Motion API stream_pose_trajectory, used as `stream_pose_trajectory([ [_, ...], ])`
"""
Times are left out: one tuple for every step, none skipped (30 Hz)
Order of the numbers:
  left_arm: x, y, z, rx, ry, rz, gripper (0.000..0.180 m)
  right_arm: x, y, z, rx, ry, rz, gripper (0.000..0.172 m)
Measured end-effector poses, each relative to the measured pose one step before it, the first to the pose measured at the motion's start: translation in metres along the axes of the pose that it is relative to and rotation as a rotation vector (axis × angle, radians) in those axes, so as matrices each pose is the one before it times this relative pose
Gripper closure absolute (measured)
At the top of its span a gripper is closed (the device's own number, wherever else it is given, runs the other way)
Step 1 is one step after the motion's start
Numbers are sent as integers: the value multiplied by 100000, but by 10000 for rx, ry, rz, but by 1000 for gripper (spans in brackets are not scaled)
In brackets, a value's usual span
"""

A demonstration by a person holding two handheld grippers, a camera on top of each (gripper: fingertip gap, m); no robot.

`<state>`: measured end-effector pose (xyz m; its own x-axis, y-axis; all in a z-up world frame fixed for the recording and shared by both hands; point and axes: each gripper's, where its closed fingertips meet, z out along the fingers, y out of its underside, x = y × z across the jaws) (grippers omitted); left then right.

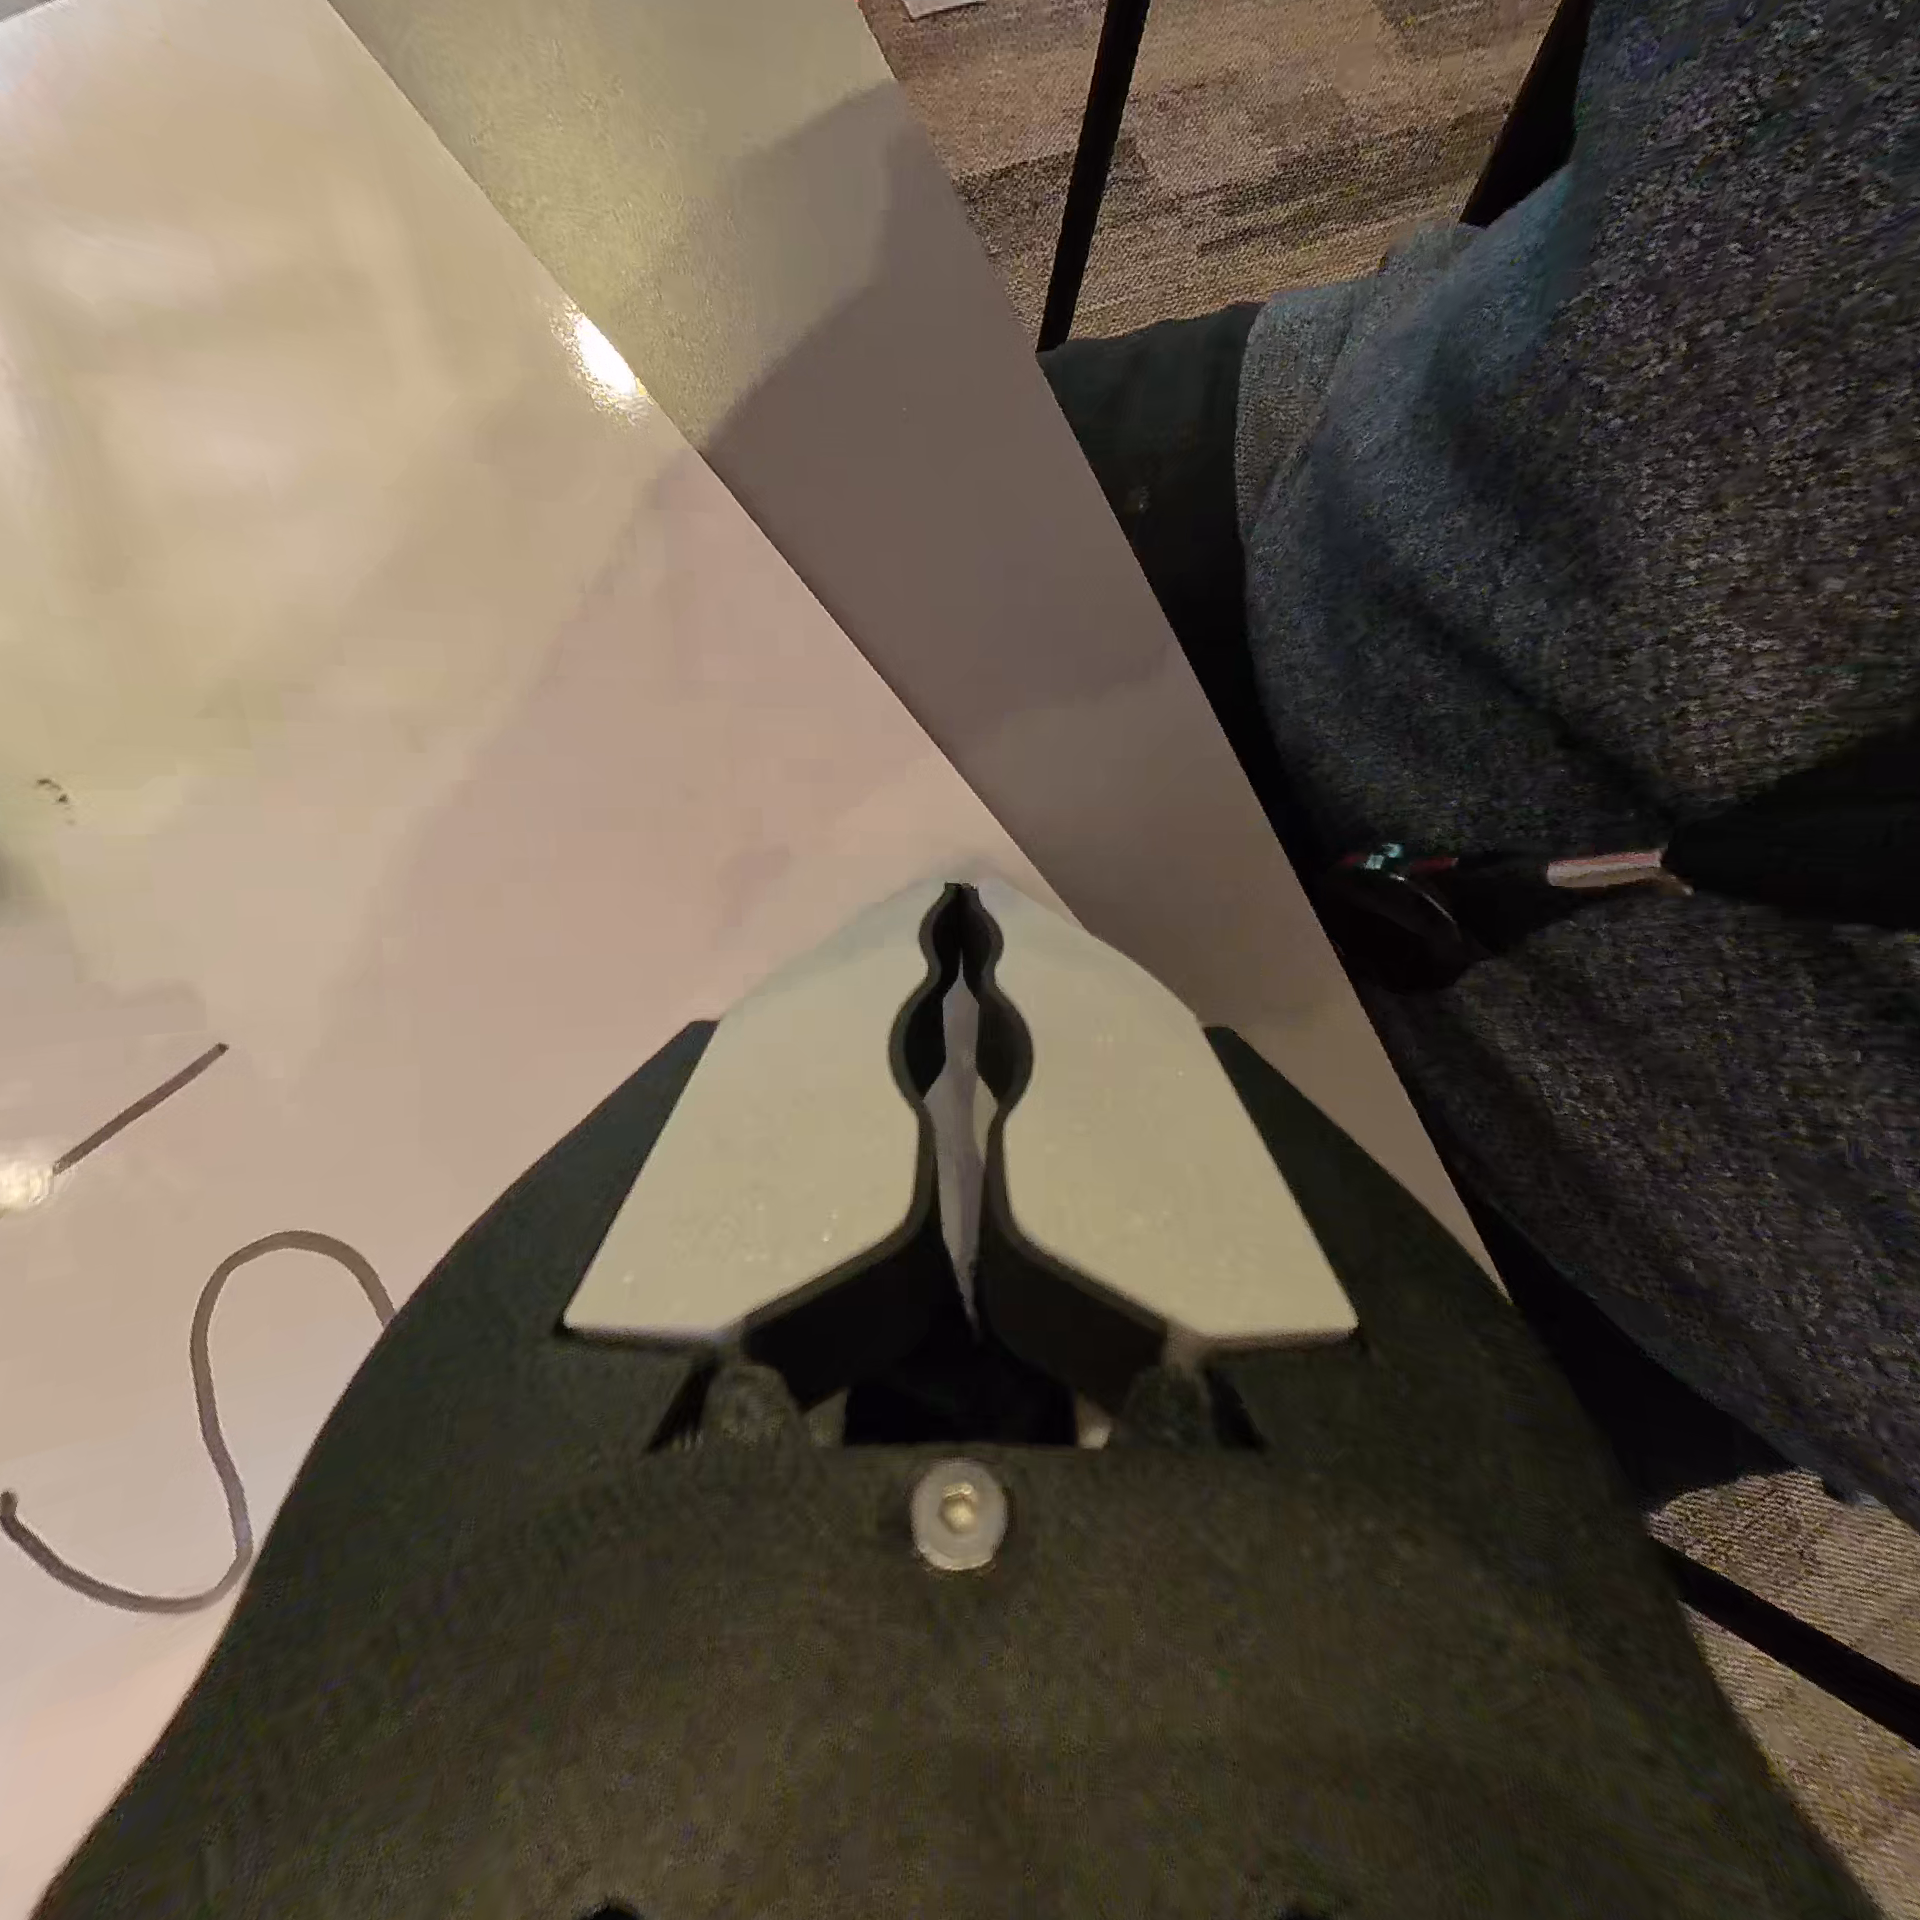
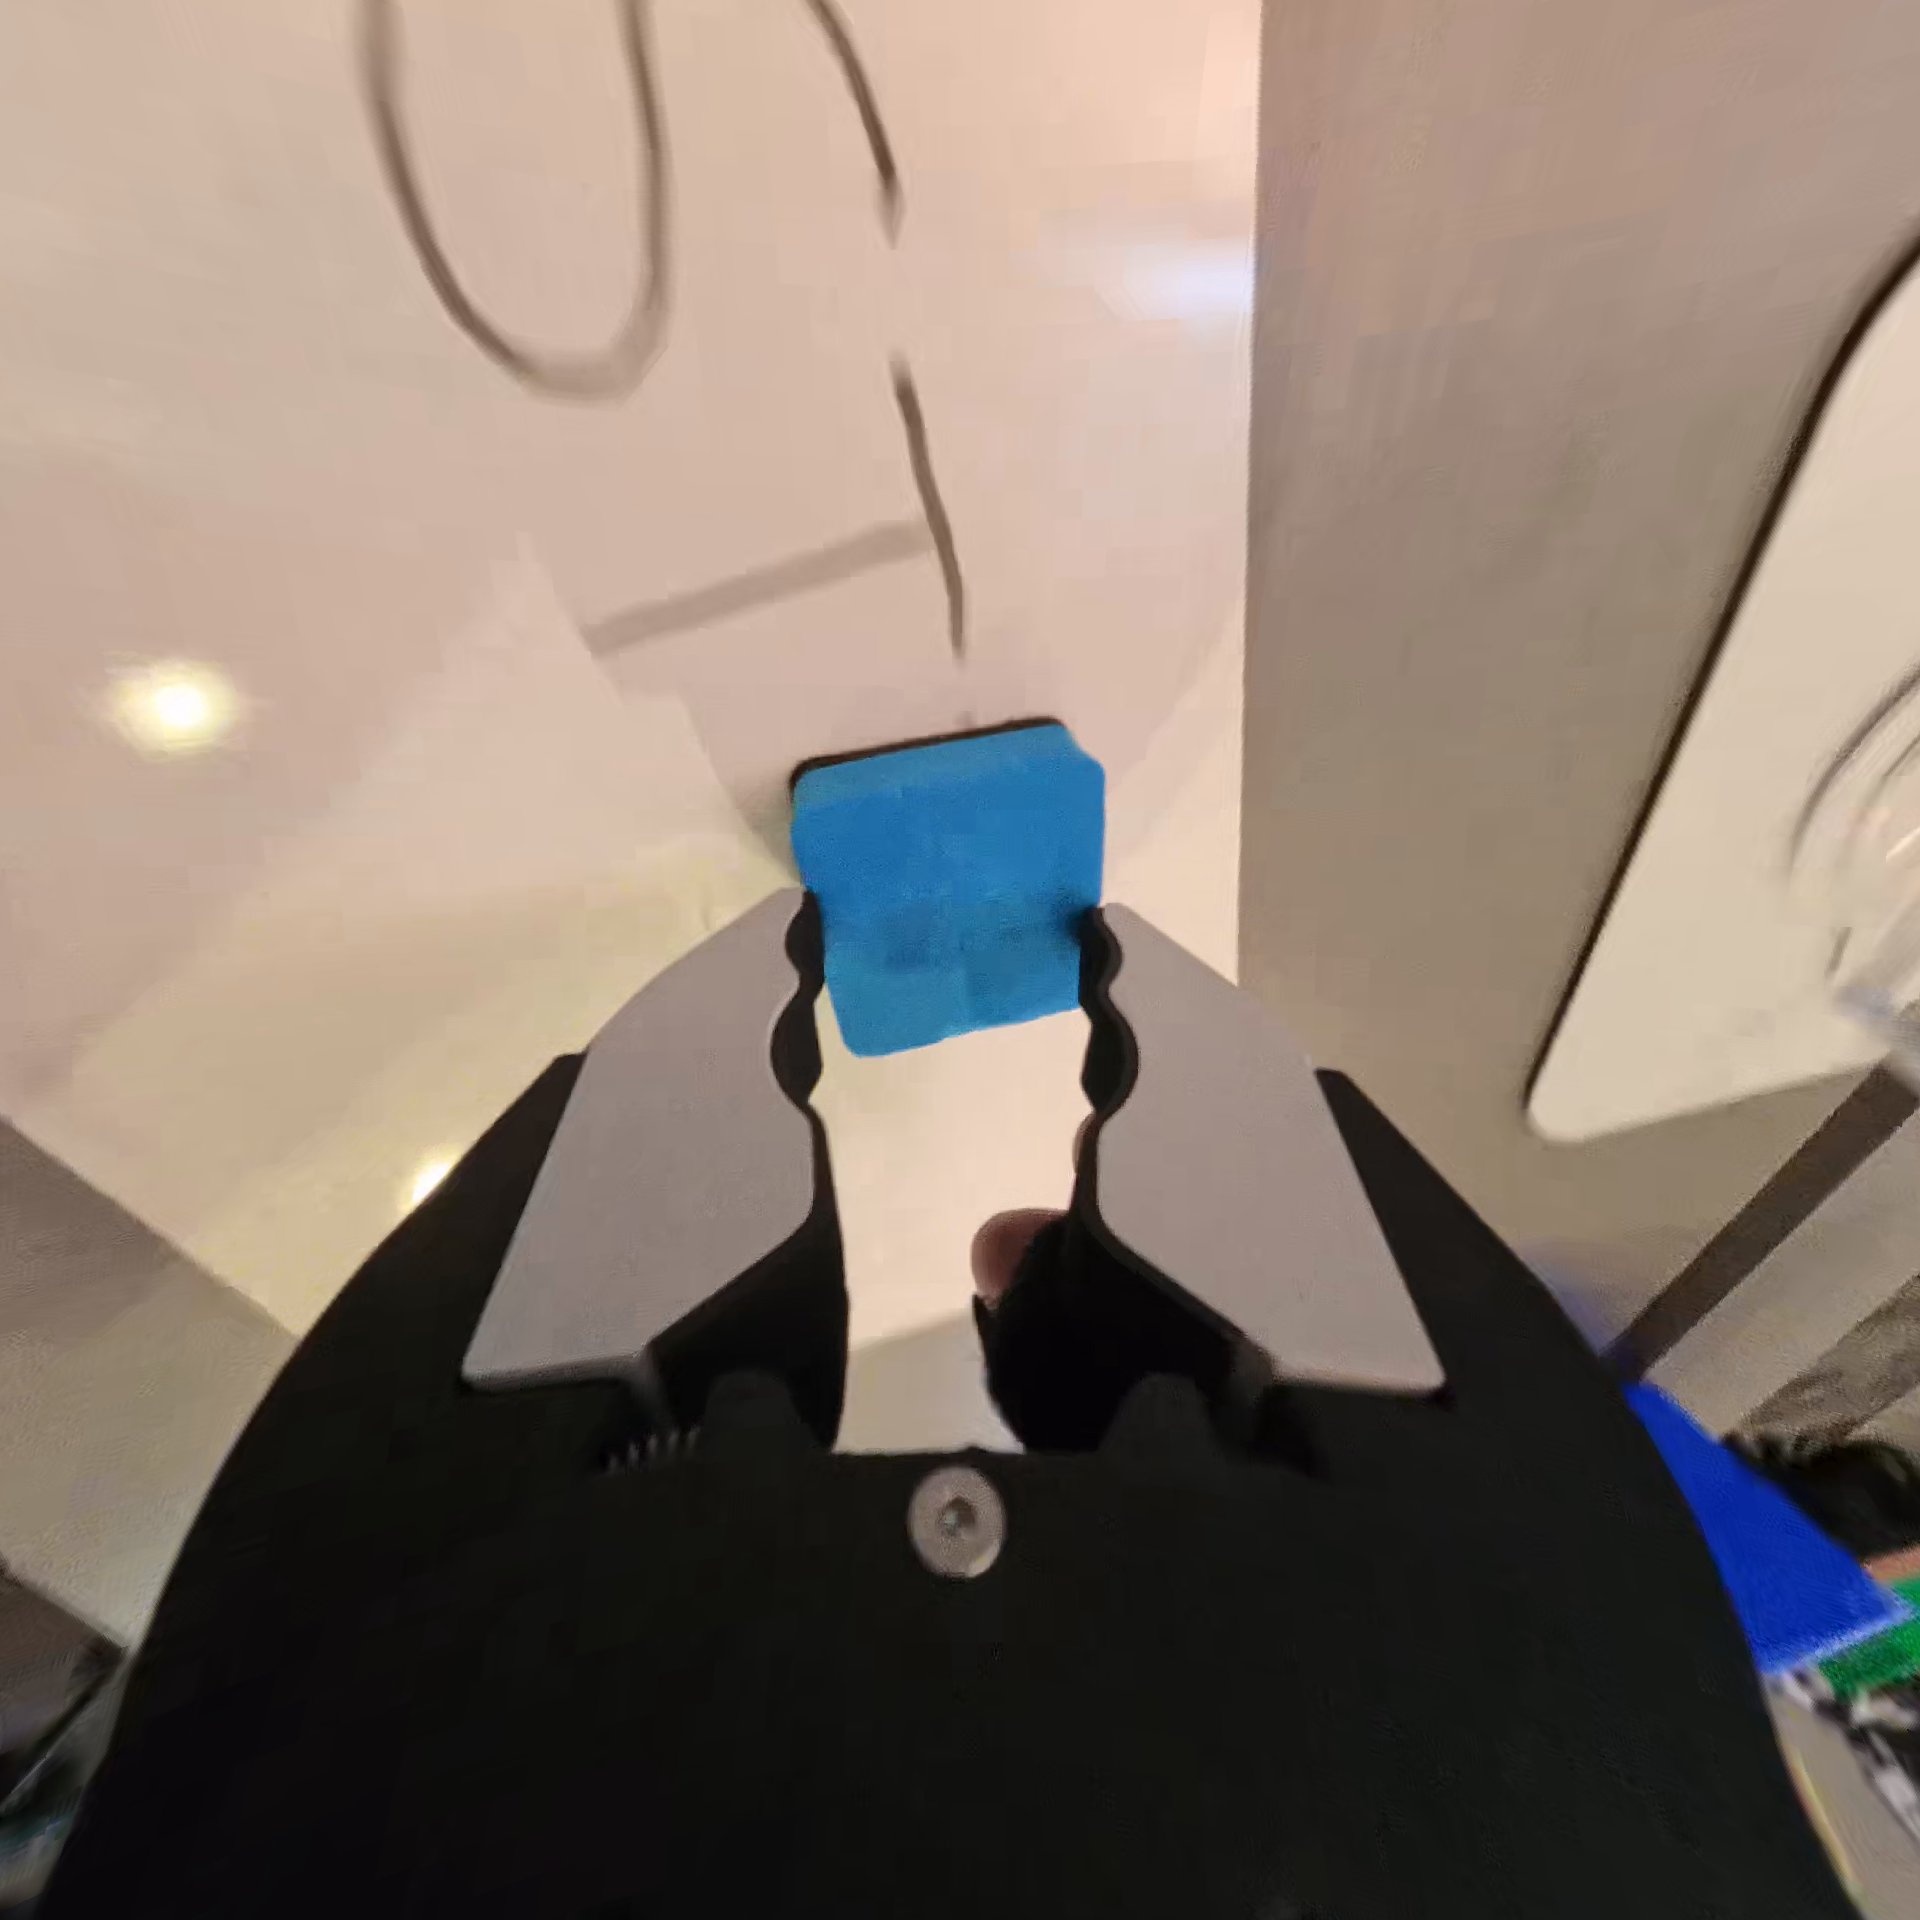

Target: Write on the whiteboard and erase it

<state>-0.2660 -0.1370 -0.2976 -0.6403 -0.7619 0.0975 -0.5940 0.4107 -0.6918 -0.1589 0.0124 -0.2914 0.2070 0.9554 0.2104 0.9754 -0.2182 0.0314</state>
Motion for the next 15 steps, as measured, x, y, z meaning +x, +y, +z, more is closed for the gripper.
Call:
stream_pose_trajectory([
  [-18,6,9,-2,-69,38,179,-510,1750,-73,-467,-387,-186,123],
  [-7,-4,12,-3,-32,23,179,-1466,91,-331,188,-622,-446,123],
  [4,-5,-4,2,39,-25,179,-1480,-1888,-440,849,-589,-398,123],
  [-6,-12,1,7,82,-61,179,291,-2020,113,682,403,-325,123],
  [1,0,-5,6,57,-49,179,2618,256,412,-540,1522,28,122],
  [6,6,13,0,-17,10,179,1203,1336,237,-558,249,617,123],
  [-9,13,-7,-2,-77,50,179,-163,1839,5,-349,-568,499,123],
  [-17,7,-7,-1,-70,35,179,-1015,1620,-210,-251,-602,-67,123],
  [-6,-4,4,-1,-5,-9,180,-1768,-52,-404,231,-795,-181,123],
  [-10,-16,13,2,58,-48,180,-1109,-1642,-210,627,-240,-500,123],
  [-16,-13,4,4,74,-52,180,697,-1738,200,422,709,-364,123],
  [-6,-13,-4,4,46,-37,179,1955,-217,404,-265,1092,175,122],
  [6,2,2,2,-14,6,179,708,777,95,-309,-23,572,123],
  [-10,11,10,-3,-76,55,179,-21,1663,-52,-445,-383,190,122],
  [2,5,4,-6,-82,58,180,-952,768,-256,-57,-641,-162,123],
])
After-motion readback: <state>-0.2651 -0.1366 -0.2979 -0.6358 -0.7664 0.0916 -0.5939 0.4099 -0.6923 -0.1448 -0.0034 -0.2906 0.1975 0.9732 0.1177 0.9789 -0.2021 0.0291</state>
